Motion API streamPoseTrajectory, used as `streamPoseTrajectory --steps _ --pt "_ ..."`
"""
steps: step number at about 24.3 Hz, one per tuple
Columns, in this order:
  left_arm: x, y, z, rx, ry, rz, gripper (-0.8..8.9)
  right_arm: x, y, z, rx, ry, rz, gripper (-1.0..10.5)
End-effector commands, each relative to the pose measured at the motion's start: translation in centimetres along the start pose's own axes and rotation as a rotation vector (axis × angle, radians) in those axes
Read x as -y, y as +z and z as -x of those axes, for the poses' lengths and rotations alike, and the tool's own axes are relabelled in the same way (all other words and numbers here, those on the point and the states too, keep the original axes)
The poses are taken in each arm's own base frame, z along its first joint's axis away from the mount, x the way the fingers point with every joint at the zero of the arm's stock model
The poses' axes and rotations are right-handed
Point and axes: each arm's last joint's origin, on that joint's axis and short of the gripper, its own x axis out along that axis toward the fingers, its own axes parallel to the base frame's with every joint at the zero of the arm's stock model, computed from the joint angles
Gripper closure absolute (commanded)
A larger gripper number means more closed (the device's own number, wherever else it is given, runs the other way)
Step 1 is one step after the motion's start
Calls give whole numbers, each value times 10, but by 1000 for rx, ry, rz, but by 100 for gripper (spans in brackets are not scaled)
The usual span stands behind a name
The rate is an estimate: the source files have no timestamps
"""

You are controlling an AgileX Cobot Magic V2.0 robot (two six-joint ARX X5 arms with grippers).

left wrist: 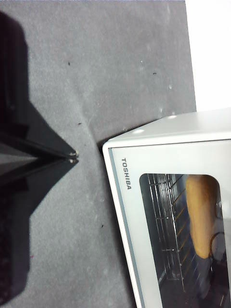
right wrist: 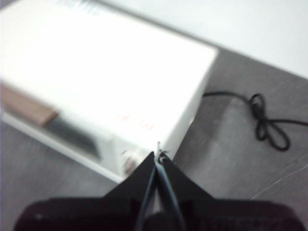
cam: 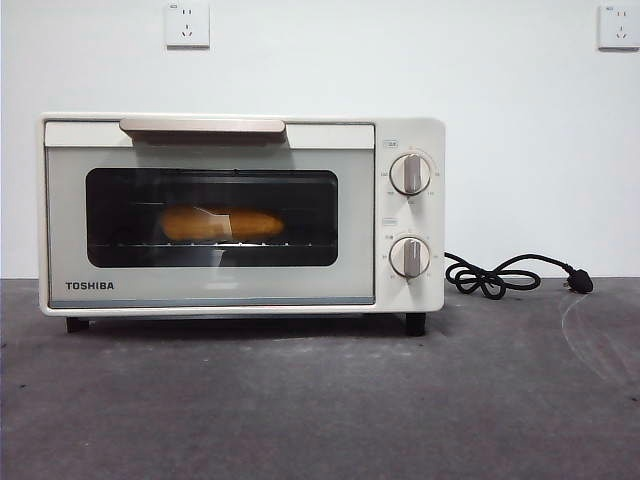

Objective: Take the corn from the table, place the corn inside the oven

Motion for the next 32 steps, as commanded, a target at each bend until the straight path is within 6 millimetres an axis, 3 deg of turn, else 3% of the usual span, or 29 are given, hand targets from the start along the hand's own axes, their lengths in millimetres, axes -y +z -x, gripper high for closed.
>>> streamPoseTrajectory --steps 1,3,6,12,15,20,32 --pt "0 -2 -1 -1 5 -10 818 24 -16 4 42 -48 -108 946" --pt "0 -2 -1 -1 5 -10 818 42 -43 12 70 -146 -219 946" --pt "0 -2 -1 -1 5 -10 818 51 -99 22 102 -263 -321 946" --pt "0 -2 -1 -1 5 -10 818 34 -230 22 182 -440 -386 946" --pt "0 -2 -1 -1 5 -10 818 25 -270 17 206 -470 -401 946" --pt "0 -2 -1 0 5 -10 818 18 -291 13 277 -490 -372 946" --pt "0 -2 -1 1 5 -11 818 15 -289 15 310 -483 -331 946"
